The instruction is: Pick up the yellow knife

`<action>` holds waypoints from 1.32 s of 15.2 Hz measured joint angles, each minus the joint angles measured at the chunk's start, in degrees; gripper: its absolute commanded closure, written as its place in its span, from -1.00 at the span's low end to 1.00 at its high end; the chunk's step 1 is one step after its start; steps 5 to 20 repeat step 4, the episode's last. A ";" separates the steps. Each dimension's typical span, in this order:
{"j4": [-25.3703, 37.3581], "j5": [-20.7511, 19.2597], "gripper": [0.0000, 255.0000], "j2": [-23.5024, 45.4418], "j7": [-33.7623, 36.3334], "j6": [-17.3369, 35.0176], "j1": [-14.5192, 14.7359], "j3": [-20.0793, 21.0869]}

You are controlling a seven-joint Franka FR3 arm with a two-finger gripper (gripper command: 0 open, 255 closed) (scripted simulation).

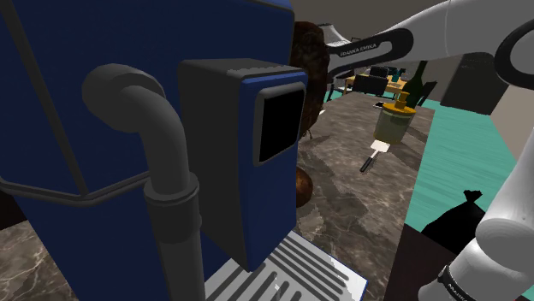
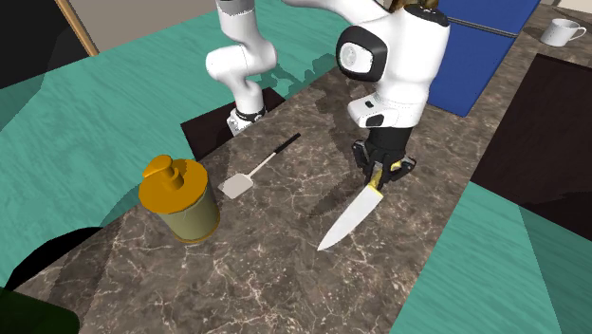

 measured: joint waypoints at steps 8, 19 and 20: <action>2.15 0.37 1.00 -0.48 -0.48 -2.56 0.03 0.09; 2.15 0.37 1.00 -0.48 -0.48 -2.56 0.03 0.09; 2.15 0.37 1.00 -0.48 -0.48 -2.56 0.03 0.09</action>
